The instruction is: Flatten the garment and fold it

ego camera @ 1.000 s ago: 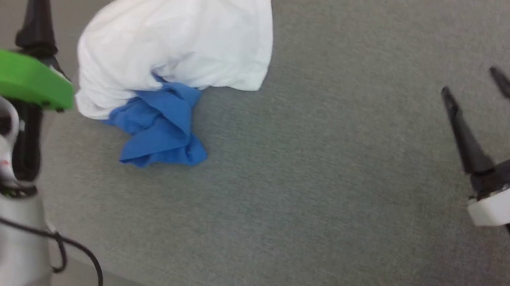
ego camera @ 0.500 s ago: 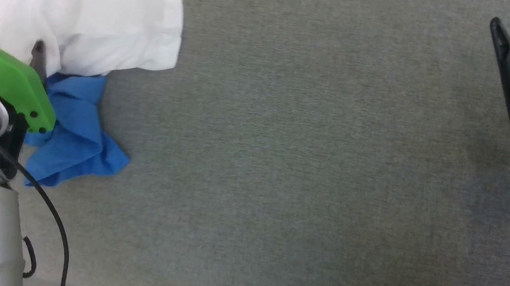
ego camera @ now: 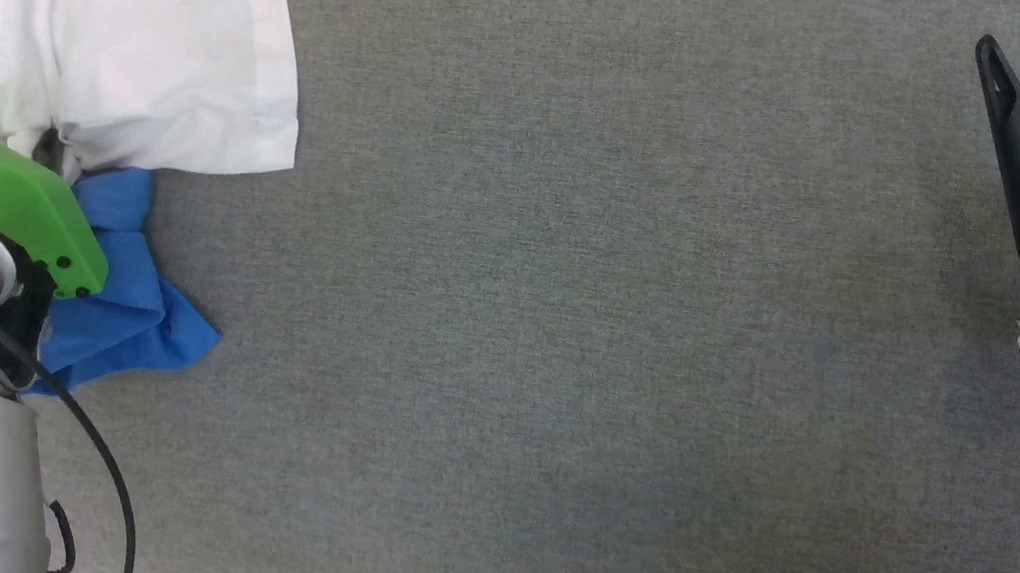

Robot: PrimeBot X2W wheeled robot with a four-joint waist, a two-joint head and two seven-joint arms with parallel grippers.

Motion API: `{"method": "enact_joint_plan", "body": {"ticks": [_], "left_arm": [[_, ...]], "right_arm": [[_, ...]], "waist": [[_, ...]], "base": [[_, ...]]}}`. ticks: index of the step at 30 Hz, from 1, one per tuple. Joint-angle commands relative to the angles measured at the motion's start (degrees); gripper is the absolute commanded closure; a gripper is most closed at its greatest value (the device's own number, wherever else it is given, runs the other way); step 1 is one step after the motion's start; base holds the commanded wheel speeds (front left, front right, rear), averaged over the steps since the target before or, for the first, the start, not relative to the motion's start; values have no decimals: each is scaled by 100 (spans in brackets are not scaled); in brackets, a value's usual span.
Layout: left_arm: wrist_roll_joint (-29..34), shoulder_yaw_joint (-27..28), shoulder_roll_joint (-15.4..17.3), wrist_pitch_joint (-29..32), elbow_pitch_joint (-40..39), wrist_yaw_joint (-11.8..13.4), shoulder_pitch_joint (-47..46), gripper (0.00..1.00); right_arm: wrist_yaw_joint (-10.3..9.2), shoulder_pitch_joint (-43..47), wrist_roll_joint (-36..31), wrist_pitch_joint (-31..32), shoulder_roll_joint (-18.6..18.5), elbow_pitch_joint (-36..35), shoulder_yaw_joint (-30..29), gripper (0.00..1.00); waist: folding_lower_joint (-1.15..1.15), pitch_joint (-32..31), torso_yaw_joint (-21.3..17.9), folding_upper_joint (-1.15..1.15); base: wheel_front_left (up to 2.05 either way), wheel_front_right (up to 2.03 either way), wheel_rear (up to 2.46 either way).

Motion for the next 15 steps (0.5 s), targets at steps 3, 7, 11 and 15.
{"method": "enact_joint_plan", "body": {"ticks": [3, 7, 11, 15], "left_arm": [[-140, 136, 24, -340, 76, -54, -57, 100], [-208, 276, 137, -690, 31, -98, -234, 100], [-220, 394, 325, -926, -143, -115, -408, 100], [-187, 472, 498, -1014, -443, -76, -571, 100]], "right_arm": [[-9, -25, 55, -64, 58, 89, 5, 0], [-9, -34, 69, -189, 200, 253, 17, 0], [-9, -56, 69, -351, 396, 467, -25, 0], [-9, -56, 64, -519, 623, 709, -83, 0]], "waist": [[-1, -239, 20, 0], [-1, -546, -21, 0], [-1, -904, -122, 0], [-1, -1279, -258, 0]], "base": [[0, 0, 0], [0, 0, 0], [0, 0, 0], [0, 0, 0]]}}
